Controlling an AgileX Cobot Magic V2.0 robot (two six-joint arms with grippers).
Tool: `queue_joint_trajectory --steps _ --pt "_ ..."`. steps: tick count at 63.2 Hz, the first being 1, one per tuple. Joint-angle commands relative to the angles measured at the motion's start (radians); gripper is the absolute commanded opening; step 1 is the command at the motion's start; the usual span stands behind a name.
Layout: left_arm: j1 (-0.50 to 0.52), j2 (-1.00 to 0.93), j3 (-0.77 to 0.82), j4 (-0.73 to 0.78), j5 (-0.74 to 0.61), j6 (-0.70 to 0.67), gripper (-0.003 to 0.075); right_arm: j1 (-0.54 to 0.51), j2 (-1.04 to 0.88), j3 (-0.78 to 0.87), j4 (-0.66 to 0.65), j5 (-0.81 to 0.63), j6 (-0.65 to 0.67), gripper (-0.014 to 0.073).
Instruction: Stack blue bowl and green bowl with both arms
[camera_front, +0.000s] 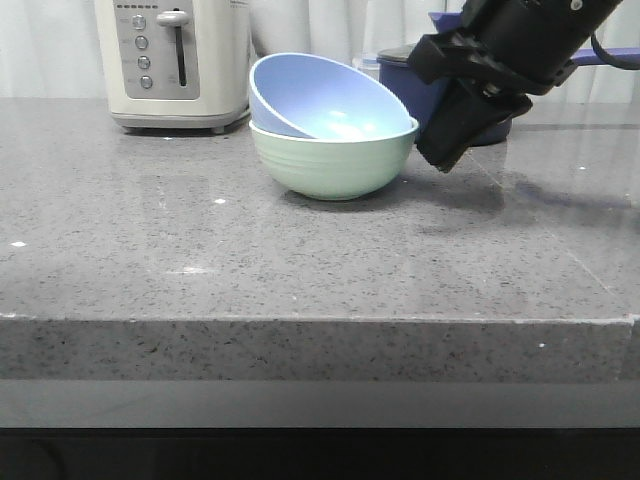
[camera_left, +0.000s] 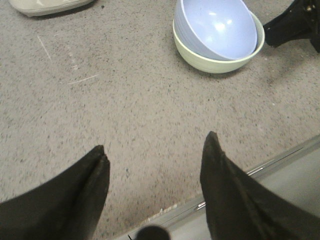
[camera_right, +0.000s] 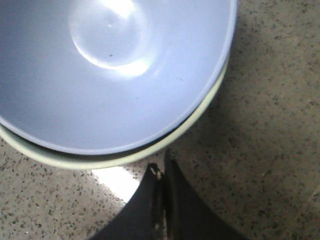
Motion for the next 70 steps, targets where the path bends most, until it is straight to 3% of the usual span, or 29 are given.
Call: queue_joint_trajectory --steps 1,14,29,35,70 --pt "-0.007 -0.079 0.022 -0.005 -0.070 -0.014 0.0407 -0.002 -0.044 -0.026 0.018 -0.027 -0.013 -0.0063" --pt "-0.007 -0.165 0.058 -0.005 -0.066 -0.014 0.0407 -0.002 -0.096 -0.042 -0.027 0.095 0.041 -0.0063" --pt "-0.007 -0.168 0.058 -0.003 -0.066 -0.014 0.0407 -0.002 -0.278 -0.037 -0.298 0.190 0.343 -0.0062" --pt "-0.007 -0.168 0.058 0.003 -0.066 -0.014 0.0407 -0.002 -0.385 0.010 -0.342 0.177 0.449 -0.0062" --pt "-0.007 -0.168 0.058 0.032 -0.094 -0.014 0.0407 -0.002 -0.972 0.415 -0.329 0.048 0.450 -0.0063"
